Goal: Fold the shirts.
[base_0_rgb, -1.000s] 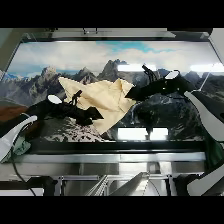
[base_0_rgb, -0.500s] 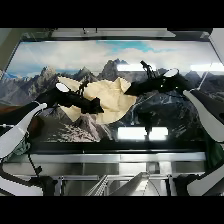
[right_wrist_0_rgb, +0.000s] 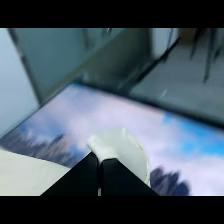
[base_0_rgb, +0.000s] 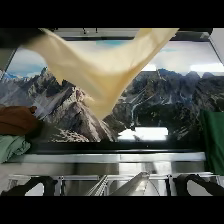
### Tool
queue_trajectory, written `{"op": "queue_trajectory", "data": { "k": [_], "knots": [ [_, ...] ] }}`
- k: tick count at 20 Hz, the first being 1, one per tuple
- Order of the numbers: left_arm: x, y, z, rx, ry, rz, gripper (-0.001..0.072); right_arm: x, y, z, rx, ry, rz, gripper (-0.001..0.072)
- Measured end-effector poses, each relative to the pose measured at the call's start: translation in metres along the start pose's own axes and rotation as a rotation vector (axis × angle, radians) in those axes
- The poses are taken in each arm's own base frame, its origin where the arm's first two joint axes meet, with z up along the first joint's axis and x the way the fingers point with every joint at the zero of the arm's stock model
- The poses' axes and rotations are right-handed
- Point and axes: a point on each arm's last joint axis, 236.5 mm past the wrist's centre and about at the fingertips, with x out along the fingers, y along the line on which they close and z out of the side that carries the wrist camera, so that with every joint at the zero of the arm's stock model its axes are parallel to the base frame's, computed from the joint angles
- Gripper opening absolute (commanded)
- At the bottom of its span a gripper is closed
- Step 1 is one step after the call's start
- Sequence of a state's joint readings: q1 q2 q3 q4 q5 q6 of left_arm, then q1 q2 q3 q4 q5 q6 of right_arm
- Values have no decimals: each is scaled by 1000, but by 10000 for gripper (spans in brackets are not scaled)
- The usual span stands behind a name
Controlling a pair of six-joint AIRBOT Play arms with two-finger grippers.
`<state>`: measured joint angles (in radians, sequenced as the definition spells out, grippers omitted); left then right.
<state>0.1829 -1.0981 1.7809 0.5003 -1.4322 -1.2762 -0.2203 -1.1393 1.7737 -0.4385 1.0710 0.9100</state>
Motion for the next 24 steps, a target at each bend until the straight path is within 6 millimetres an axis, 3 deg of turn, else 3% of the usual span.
{"op": "queue_trajectory", "data": {
  "k": [2, 4, 5, 6, 8, 10, 12, 13, 15, 17, 19, 20, 21, 22, 23, 24],
  "knots": [
    [-84, -43, 52, 207, -257, 215, 25, -58, 39, 65, -183, -165, -120, 19],
    [-150, -65, 81, 342, -457, 494, 25, -101, 72, 105, -302, -289, -206, 19],
    [-174, -68, 88, 374, -527, 615, 25, -114, 83, 115, -336, -328, -229, 19],
    [-190, -65, 90, 378, -567, 703, 26, -121, 88, 121, -358, -347, -247, 19],
    [-191, -44, 86, 321, -572, 707, 26, -116, 78, 117, -346, -330, -251, 19],
    [-175, -7, 77, 226, -528, 588, 26, -89, 52, 100, -275, -271, -208, 19],
    [-152, 41, 63, 102, -467, 451, 26, -43, 10, 63, -171, -163, -155, 19],
    [-137, 72, 53, 38, -423, 405, 25, -12, -13, 35, -108, -94, -121, 19],
    [-92, 144, 22, -90, -303, 353, 25, 48, -54, -31, 1, 45, -71, 19],
    [-35, 209, -13, -199, -197, 326, 26, 106, -93, -114, 110, 188, -45, 19],
    [26, 270, -55, -281, -85, 319, 25, 150, -122, -196, 210, 298, -41, 20],
    [51, 291, -71, -306, -41, 309, 27, 166, -134, -229, 253, 331, -47, 24],
    [77, 312, -86, -331, -4, 296, 101, 179, -146, -257, 292, 351, -60, 149],
    [96, 330, -101, -343, 37, 290, 407, 187, -155, -277, 316, 359, -73, 440],
    [113, 346, -113, -356, 66, 283, 697, 193, -164, -290, 330, 358, -89, 522],
    [125, 356, -118, -361, 81, 272, 711, 195, -172, -296, 333, 352, -103, 521]
  ]
}}
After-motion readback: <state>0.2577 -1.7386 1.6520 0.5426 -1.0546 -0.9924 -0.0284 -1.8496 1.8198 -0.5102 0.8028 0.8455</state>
